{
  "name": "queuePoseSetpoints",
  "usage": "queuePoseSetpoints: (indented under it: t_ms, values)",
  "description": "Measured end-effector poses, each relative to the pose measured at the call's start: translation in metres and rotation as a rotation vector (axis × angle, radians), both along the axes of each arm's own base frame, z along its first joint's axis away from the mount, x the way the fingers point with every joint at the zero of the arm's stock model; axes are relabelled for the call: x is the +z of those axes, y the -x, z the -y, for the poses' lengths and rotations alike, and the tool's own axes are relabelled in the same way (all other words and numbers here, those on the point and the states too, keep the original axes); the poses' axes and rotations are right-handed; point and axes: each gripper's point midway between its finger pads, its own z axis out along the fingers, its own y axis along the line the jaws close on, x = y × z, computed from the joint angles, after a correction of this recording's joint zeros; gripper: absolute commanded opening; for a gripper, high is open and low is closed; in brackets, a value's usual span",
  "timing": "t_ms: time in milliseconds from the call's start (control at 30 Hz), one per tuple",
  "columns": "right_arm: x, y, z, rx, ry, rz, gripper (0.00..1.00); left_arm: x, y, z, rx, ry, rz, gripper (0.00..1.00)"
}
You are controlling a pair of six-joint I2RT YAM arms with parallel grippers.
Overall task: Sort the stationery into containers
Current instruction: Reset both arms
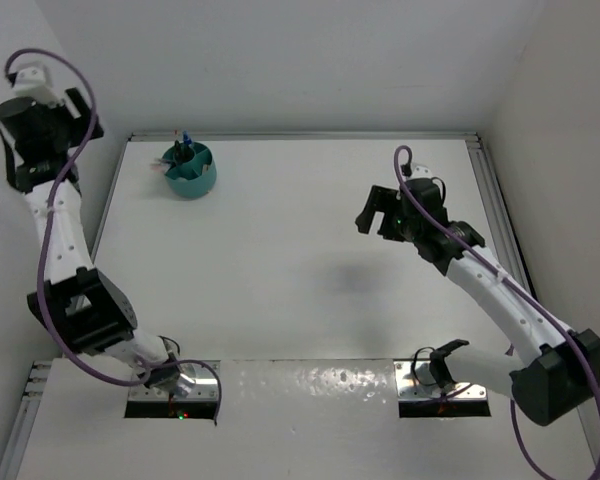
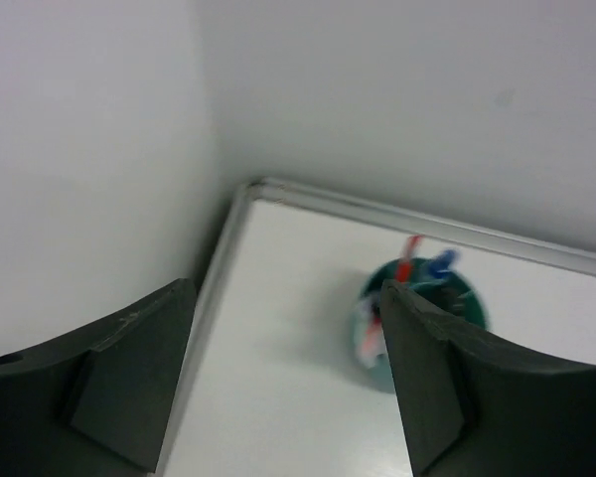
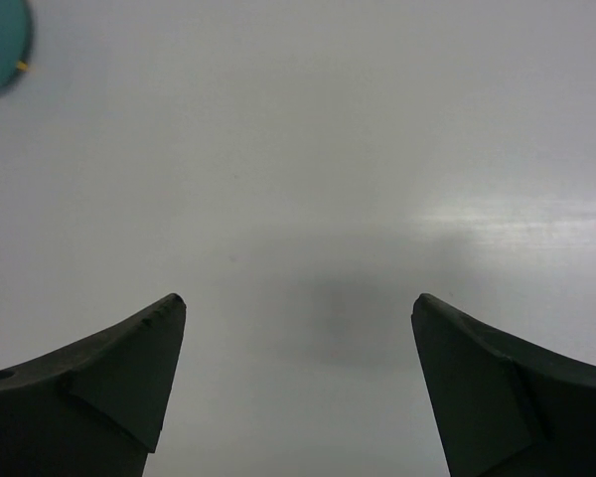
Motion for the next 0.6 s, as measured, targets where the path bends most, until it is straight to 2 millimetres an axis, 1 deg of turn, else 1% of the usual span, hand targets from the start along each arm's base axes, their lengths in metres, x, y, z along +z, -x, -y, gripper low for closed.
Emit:
queuePoseSetpoints:
  t_ms: [67,100,133,167,200,267,333,400,433,500,600]
  values:
    - [-0.018,0.016,0.013,-0.034,0.017,-0.043,0.97,-0.012,0.037,-0.027,0.098,0.027,-0.029,0.73]
    - [-0.028,0.024,0.021,-0.059,0.027,-0.064,0.97,-0.026,0.058,-0.04,0.153,0.046,-0.058,0.73]
    - [-0.039,0.034,0.029,-0.085,0.045,-0.097,0.97,-0.041,0.075,-0.046,0.19,0.061,-0.091,0.73]
    - [-0.047,0.042,0.035,-0.106,0.06,-0.123,0.98,-0.059,0.088,-0.048,0.213,0.079,-0.128,0.73]
    - [-0.054,0.049,0.041,-0.123,0.075,-0.145,0.98,-0.079,0.1,-0.046,0.223,0.097,-0.171,0.73]
    - [-0.064,0.062,0.052,-0.156,0.107,-0.186,0.99,-0.119,0.118,-0.035,0.218,0.132,-0.274,0.73]
    - [-0.066,0.069,0.06,-0.18,0.132,-0.2,0.99,-0.153,0.135,-0.024,0.207,0.161,-0.369,0.73]
    - [-0.064,0.075,0.067,-0.2,0.149,-0.198,0.99,-0.182,0.15,-0.014,0.194,0.185,-0.452,0.73]
    - [-0.061,0.077,0.071,-0.21,0.154,-0.191,0.99,-0.193,0.157,-0.009,0.189,0.194,-0.487,0.73]
    - [-0.056,0.081,0.076,-0.229,0.158,-0.175,0.99,-0.21,0.171,-0.002,0.182,0.205,-0.538,0.73]
    - [-0.051,0.086,0.083,-0.257,0.149,-0.147,0.99,-0.218,0.182,0.007,0.171,0.214,-0.566,0.73]
